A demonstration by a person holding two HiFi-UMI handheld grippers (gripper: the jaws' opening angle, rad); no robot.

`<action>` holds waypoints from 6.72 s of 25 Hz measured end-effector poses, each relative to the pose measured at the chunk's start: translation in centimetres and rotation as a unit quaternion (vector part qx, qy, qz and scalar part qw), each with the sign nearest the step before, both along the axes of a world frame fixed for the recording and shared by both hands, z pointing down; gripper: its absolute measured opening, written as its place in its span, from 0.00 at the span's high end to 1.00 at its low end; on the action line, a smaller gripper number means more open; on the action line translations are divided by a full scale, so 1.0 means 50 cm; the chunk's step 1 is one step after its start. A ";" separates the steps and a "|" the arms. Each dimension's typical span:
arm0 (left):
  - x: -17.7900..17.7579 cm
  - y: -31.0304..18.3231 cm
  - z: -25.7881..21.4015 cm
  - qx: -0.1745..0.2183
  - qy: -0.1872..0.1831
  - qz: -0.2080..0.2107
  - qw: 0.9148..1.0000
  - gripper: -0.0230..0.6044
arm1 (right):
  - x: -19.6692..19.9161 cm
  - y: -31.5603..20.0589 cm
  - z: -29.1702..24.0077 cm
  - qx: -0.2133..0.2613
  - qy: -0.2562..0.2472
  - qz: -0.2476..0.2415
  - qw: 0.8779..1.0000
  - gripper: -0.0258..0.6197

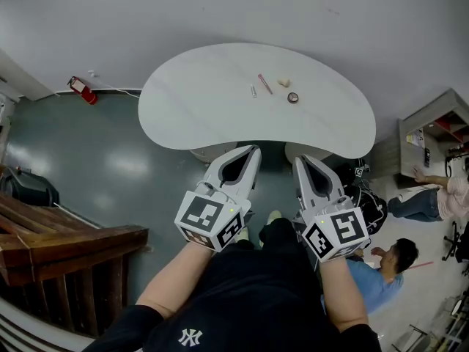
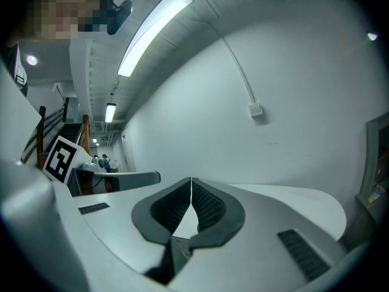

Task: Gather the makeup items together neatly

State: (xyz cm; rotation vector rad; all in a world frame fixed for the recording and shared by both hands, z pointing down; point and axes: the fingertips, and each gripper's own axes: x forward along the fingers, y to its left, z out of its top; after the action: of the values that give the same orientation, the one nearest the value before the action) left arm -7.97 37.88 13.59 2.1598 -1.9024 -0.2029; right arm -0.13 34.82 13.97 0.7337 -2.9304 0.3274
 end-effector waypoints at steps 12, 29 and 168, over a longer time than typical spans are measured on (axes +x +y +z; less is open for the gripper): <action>-0.062 -0.211 0.079 -0.039 0.004 -0.014 0.999 0.95 | -0.111 -0.204 0.078 -0.031 0.016 -0.040 0.999 0.93; -0.124 -0.526 0.237 -0.119 -0.020 -0.061 0.991 0.95 | -0.217 -0.487 0.237 -0.068 0.068 -0.114 0.989 0.93; 0.214 -0.848 0.636 -0.235 -0.019 0.138 0.962 0.95 | 0.162 -0.822 0.654 -0.110 0.288 0.175 0.935 0.91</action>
State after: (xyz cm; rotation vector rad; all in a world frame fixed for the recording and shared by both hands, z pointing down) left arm 2.70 -4.54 45.40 2.0643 -1.4522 0.3146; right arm 7.98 -6.27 46.69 1.0960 -2.1714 0.3829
